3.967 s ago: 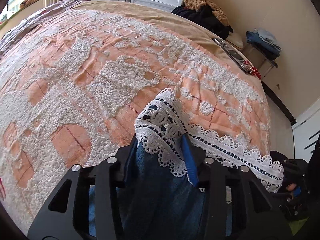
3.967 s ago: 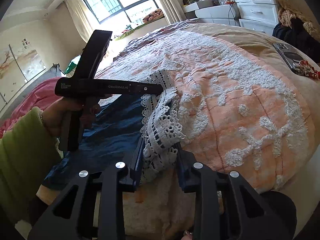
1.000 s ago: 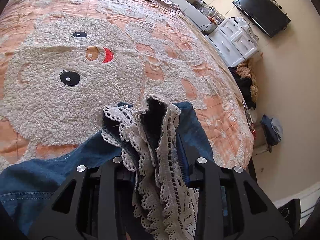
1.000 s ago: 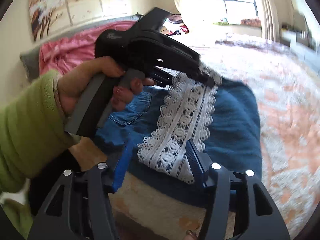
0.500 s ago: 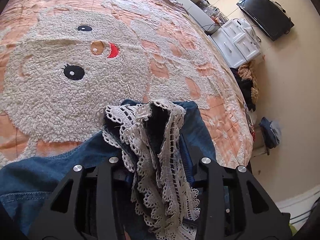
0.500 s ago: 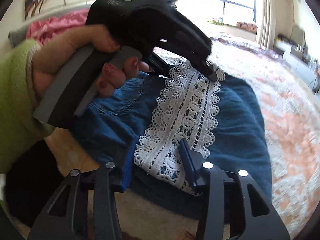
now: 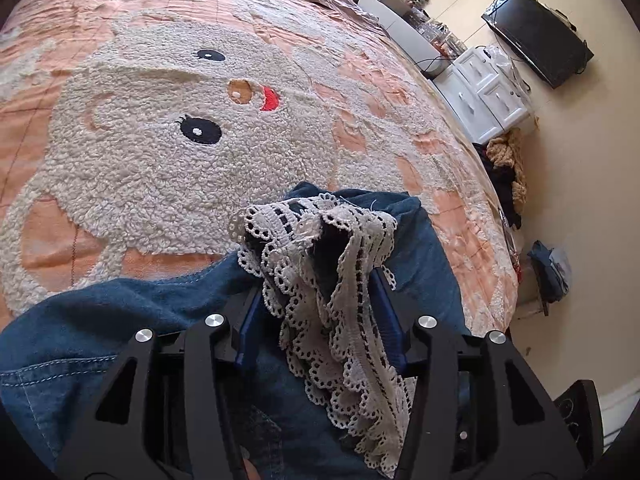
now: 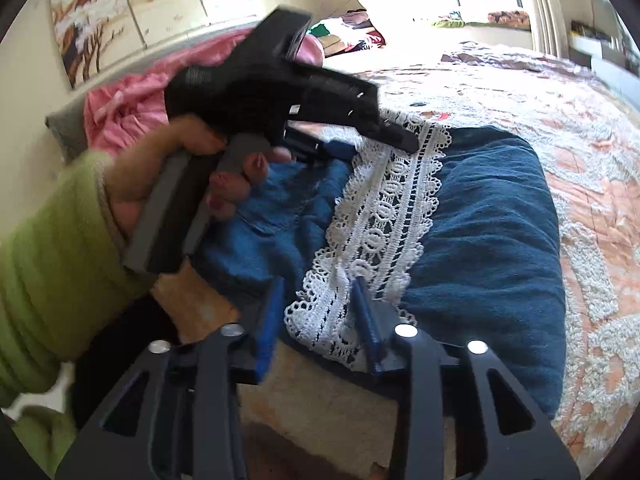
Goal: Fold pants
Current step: 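Open the right tool, then open the left tool to release the fold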
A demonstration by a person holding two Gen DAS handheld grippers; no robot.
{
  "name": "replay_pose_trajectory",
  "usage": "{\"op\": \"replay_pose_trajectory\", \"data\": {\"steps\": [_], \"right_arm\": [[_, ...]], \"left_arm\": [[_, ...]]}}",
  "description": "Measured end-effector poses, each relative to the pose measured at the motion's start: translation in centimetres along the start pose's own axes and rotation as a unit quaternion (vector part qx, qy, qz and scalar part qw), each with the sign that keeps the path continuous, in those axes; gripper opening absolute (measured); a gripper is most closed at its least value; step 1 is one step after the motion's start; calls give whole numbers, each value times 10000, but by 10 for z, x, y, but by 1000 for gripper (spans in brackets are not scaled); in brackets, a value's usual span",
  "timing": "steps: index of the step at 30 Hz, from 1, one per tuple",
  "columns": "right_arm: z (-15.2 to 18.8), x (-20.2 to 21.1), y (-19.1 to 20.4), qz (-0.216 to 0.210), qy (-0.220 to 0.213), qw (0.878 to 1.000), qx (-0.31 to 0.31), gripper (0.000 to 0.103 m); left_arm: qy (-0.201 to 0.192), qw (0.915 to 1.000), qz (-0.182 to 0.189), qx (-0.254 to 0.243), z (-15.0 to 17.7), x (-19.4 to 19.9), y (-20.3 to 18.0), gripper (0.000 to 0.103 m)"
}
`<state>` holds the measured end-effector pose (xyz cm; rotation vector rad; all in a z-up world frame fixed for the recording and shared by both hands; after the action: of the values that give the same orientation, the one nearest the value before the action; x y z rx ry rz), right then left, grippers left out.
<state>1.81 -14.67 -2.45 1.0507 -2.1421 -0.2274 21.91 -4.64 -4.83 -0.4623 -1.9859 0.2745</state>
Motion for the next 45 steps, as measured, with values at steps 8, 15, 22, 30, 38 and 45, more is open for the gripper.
{"op": "replay_pose_trajectory", "data": {"steps": [8,15,22,30,38,45], "right_arm": [[0,66,-13,439,-548,9975,35,62],[-5,80,-48,1338,-416,9899,-224,64],[-5,68,-64,1582,-156,9871,-197,64],[-8,75,-65,1549,-268,9874,-204,64],[-38,59,-39,1084,-307,9930,342,64],[-39,7,-54,1236,543,9896,496,64]], "left_arm": [[-236,9995,185,-30,28,43,-5,59],[-132,9989,409,-196,92,61,-33,52],[43,9992,-43,-403,111,37,-56,51],[46,9988,-299,-389,109,39,-54,3],[61,9969,-588,-522,109,53,-46,6],[97,9965,-641,-527,119,40,-46,12]]}}
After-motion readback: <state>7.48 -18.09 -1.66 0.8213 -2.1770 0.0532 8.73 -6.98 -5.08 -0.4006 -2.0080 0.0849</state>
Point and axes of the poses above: each gripper's, at about its wrist camera, not at the fingertips, and x roughly against the way its jaws point, y to its left, z to its underside, the point moved 2 cm from there along -x, roughly the way its jaws point, and after that the axes turned 12 degrees about -z, right-handed, at the moved point
